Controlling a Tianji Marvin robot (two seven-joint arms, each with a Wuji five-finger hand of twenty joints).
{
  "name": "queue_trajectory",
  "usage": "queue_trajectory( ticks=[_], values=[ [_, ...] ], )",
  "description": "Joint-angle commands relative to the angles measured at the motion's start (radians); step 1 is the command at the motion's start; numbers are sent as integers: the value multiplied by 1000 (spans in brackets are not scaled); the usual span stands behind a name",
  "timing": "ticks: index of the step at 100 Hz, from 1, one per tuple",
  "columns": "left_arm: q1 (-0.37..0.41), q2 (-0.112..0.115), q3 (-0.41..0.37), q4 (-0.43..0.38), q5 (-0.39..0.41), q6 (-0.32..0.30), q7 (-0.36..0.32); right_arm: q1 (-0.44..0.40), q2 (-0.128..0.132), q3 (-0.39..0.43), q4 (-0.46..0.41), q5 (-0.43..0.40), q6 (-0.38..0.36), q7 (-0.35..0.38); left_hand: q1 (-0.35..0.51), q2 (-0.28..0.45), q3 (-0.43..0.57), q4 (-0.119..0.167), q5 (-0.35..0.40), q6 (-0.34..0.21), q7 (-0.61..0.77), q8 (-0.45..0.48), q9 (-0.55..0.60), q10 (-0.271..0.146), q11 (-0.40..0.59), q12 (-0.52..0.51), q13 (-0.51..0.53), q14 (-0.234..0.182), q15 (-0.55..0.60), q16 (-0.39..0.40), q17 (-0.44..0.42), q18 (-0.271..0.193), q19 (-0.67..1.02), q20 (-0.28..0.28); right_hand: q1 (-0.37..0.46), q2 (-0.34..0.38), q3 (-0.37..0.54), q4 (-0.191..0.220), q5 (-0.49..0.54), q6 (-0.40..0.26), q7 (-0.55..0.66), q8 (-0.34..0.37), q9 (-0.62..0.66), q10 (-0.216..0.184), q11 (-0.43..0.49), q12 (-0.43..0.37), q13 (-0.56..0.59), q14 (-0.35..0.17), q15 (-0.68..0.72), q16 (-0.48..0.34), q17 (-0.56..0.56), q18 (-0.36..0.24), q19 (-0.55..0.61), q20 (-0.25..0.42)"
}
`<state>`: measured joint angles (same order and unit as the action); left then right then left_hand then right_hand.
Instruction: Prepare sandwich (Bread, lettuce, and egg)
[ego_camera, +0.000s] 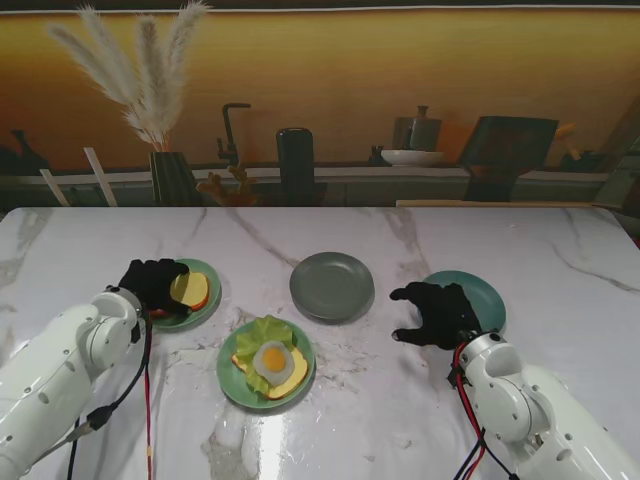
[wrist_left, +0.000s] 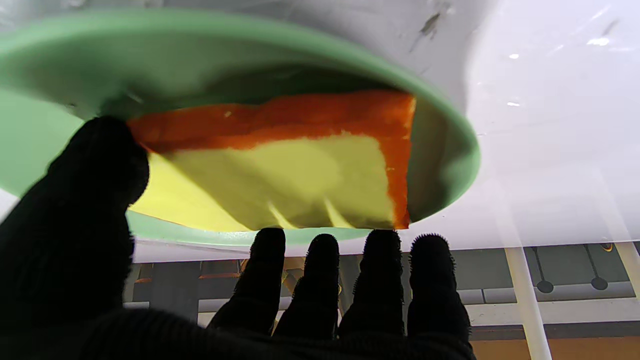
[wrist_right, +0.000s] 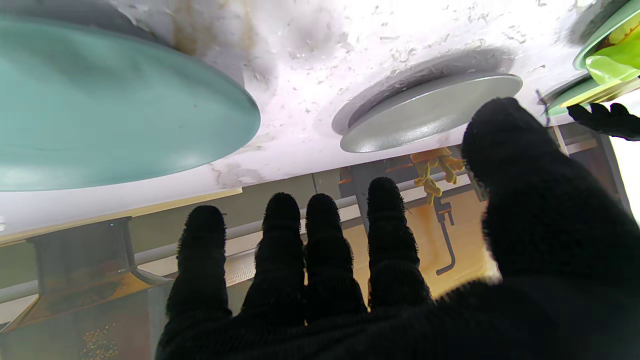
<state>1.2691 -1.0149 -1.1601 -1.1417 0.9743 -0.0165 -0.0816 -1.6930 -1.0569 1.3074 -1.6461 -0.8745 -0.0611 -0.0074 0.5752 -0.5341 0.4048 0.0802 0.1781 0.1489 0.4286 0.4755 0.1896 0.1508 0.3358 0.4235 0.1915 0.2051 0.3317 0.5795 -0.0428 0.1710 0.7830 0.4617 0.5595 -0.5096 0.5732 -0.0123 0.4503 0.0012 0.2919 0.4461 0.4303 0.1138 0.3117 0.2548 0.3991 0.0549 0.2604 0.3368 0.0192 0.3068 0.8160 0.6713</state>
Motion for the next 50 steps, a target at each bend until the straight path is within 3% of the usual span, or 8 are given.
queue_trajectory(
  ticks=[1,5,11,18,50],
  values=[
    [5,-5,17,43,1,23,-1,-6,-14,-5,-3,5,3,8,127,-24,167,53,-11,38,74,65,6,-4,54,41,29,-11,55,53,8,11,74,60,-3,23,-15,-16,1,-3,-12,-6,16,5,9,13,24,-2,2,9,-24,27,-5,6],
    [4,-4,23,45,4,26,-2,-5,-14,-7,-3,6,4,10,133,-28,180,55,-22,35,101,91,7,-4,67,49,32,-10,76,75,9,10,102,95,-2,23,-16,-16,2,-2,-12,-5,16,6,8,13,25,-2,3,9,-23,26,-5,7],
    [2,0,32,50,25,25,2,-4,-14,-9,-1,7,6,12,134,-39,214,60,-35,25,162,155,17,-15,135,100,58,-12,160,150,41,8,169,194,0,21,-16,-16,1,-2,-12,-6,16,7,8,13,26,-4,2,9,-25,26,-6,6],
    [1,-1,41,51,21,39,-4,-3,-14,-10,0,9,9,14,153,-51,249,69,-40,30,198,192,25,-20,171,135,61,-10,214,195,51,3,200,253,2,21,-16,-15,2,-2,-12,-5,16,5,7,13,25,-3,2,9,-25,27,-7,6],
    [-12,-7,79,80,4,97,18,-1,-14,-23,5,24,26,23,228,-96,364,80,-42,18,371,327,86,-60,353,286,108,-21,453,359,113,-15,334,384,4,14,-19,-15,3,1,-12,-5,17,5,6,14,25,-3,0,10,-26,28,-8,8]
  ],
)
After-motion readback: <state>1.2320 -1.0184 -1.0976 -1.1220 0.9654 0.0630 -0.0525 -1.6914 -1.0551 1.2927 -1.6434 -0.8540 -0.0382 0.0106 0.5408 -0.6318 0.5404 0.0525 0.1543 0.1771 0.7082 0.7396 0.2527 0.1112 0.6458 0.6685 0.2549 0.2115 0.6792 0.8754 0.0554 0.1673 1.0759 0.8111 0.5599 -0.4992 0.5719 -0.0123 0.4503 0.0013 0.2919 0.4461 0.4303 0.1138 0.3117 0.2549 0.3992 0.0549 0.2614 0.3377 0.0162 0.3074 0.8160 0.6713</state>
